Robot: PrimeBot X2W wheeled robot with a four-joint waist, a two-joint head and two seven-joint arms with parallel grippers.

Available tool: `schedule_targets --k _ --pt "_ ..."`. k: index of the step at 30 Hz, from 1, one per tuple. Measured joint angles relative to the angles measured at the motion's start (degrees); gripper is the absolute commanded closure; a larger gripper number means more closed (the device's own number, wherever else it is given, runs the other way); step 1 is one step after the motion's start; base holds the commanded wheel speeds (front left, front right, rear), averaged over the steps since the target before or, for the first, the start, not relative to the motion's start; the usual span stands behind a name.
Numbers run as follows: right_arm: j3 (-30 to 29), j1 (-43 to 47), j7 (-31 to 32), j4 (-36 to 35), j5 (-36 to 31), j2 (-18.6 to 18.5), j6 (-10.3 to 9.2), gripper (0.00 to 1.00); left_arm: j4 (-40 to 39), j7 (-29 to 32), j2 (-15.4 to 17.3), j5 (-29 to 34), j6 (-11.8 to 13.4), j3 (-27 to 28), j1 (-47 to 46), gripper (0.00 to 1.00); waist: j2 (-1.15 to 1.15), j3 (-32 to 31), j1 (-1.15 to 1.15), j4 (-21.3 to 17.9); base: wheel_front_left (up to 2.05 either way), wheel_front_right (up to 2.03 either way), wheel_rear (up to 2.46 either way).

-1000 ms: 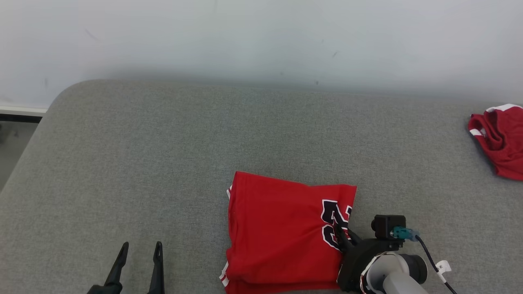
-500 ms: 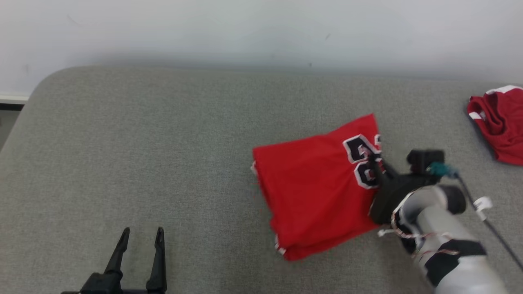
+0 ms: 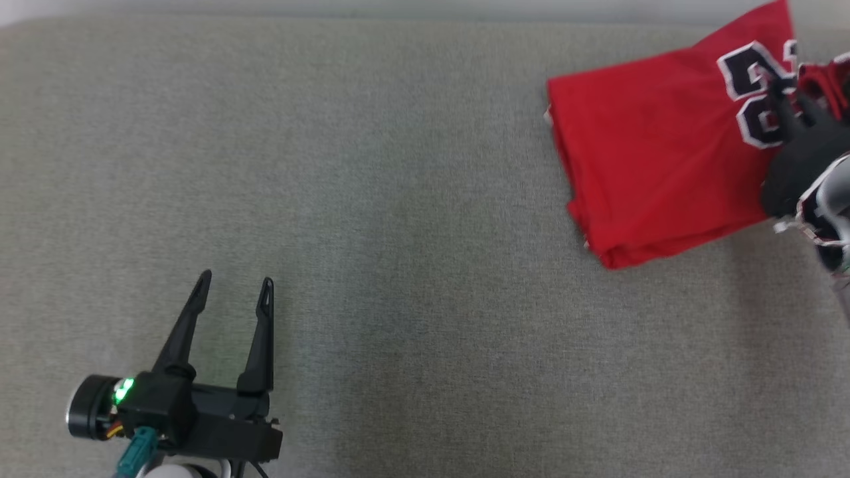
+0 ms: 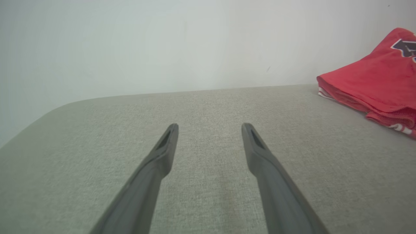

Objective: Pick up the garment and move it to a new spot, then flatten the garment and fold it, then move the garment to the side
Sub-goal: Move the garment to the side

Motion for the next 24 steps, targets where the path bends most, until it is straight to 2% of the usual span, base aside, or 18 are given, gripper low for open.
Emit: schedule_targets --k 8,17,24 --pt "0.7 -4.9 4.0 -3.5 -2.1 -7.6 0.01 1.00 -3.3 0.0 1.6 -1.0 0.0 -0.5 -2.4 0.00 0.00 6.1 0.00 -1.8 0.00 0.00 0.00" --pt "1.6 -7.0 9.5 -8.3 -2.6 -14.3 0.01 1.00 -8.5 0.0 3.4 -1.2 0.0 0.1 -2.6 0.00 0.00 9.0 -0.01 -5.6 0.00 0.00 0.00" --pt "2.4 -10.0 12.1 -10.6 -3.6 -16.6 0.01 1.00 -12.7 0.0 5.3 -0.7 0.0 -0.7 -3.0 0.00 0.00 11.5 -0.01 -8.5 0.00 0.00 0.00"
